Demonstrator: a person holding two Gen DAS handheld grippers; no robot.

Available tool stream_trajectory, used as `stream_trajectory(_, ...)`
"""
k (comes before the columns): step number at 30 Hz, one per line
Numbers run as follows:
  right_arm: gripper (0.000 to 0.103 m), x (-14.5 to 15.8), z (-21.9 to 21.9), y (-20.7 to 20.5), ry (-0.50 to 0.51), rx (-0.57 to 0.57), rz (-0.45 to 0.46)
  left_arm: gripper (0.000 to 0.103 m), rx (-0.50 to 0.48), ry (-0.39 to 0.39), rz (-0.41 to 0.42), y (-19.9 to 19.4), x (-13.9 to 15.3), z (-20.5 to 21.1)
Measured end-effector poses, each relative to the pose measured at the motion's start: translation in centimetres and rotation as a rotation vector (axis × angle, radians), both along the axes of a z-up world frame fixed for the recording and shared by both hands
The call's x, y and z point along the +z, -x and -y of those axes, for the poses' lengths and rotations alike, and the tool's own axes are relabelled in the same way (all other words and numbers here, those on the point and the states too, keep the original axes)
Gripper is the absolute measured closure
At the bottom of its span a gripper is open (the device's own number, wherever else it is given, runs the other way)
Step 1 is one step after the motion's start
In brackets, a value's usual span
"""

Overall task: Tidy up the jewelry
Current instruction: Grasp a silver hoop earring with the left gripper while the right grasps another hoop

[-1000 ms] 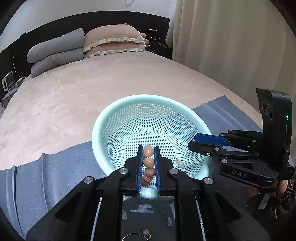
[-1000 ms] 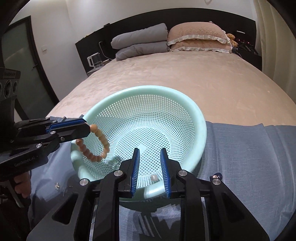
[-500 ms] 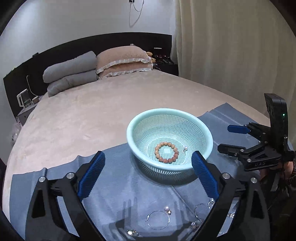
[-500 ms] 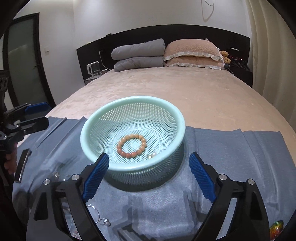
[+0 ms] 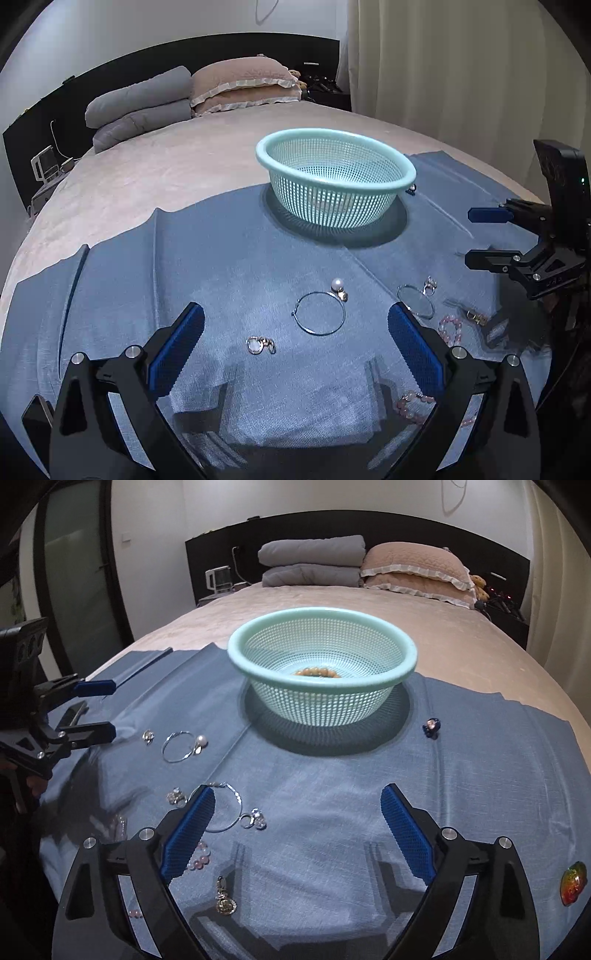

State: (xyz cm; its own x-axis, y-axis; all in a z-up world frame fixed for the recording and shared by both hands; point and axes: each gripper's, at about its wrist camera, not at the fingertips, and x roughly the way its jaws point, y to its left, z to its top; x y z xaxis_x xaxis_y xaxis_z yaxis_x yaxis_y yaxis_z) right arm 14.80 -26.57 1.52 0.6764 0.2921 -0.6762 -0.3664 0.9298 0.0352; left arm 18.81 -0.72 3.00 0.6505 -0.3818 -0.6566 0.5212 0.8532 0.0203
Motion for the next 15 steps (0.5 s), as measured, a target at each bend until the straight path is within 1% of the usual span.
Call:
stream_trajectory(4,0.016,-0.5,-2.0,0.2,0.026,0.107,0.010,0.005,-0.067,-0.031,0.019,0.4,-1.0,0.7)
stream_trajectory(7,0.017,-1.3,-3.4,0.0,0.086,0.161,-0.005,0.006,-0.144,-0.031,0.033,0.3,-1.1,1.6)
stream_trajectory(8,0.021,-1.6,-3.8,-0.2,0.092,0.181,-0.011,0.006,-0.167,-0.028,0.038,0.1,-1.1,1.9)
stream_trajectory(9,0.029,-1.9,-4.1,-0.3,0.091,0.203,-0.022,0.006,-0.186,-0.032,0.041,0.0,-1.2,2.3)
stream_trajectory(11,0.031,-2.2,-4.7,-1.0,0.068,0.260,-0.055,0.008,-0.227,-0.055,0.040,-0.8,-1.4,3.1)
stream_trajectory(13,0.031,-2.4,-5.2,-1.5,0.078,0.297,-0.056,0.011,-0.270,-0.087,0.030,-1.6,-1.6,3.8)
stream_trajectory(15,0.031,-2.6,-5.7,-2.0,0.079,0.342,-0.064,0.012,-0.305,-0.115,0.020,-2.1,-2.0,4.3)
